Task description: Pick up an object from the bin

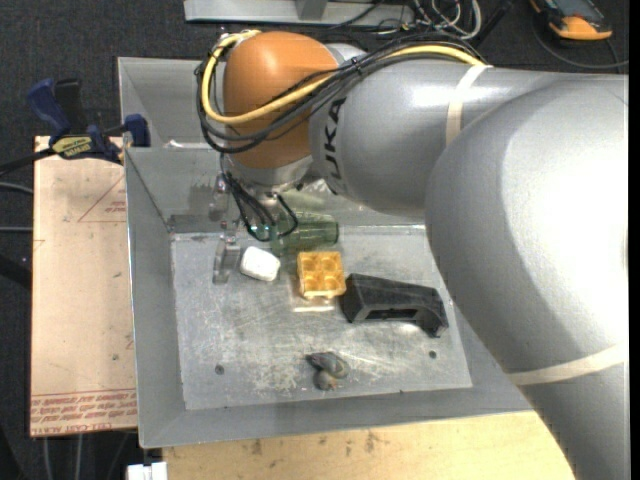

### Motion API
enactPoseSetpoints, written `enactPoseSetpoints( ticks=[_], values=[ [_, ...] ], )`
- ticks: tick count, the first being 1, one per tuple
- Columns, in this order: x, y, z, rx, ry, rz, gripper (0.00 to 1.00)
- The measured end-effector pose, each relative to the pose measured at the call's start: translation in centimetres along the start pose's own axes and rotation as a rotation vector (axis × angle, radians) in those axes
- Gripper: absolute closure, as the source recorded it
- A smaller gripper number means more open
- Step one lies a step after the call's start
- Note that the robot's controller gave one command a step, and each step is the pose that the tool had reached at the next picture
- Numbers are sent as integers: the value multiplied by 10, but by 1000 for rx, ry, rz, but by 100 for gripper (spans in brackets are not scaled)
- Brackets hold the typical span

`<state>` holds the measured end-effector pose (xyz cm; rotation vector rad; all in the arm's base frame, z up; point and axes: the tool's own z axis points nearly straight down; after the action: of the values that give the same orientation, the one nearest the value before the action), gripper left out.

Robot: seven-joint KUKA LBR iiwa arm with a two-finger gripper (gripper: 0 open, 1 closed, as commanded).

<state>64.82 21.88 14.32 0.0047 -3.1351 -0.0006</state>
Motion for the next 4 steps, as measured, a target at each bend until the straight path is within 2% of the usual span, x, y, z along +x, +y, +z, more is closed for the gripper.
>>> enactPoseSetpoints(
  ticks=[1, 2, 3, 4],
  values=[
    [-2, -1, -5, -1, -8, 3, 0],
    [-3, -17, 15, -3, -10, 54, 0],
    [-1, -24, 21, -2, -9, 66, 0],
    [2, -52, -7, 1, -6, -84, 0]
  ],
)
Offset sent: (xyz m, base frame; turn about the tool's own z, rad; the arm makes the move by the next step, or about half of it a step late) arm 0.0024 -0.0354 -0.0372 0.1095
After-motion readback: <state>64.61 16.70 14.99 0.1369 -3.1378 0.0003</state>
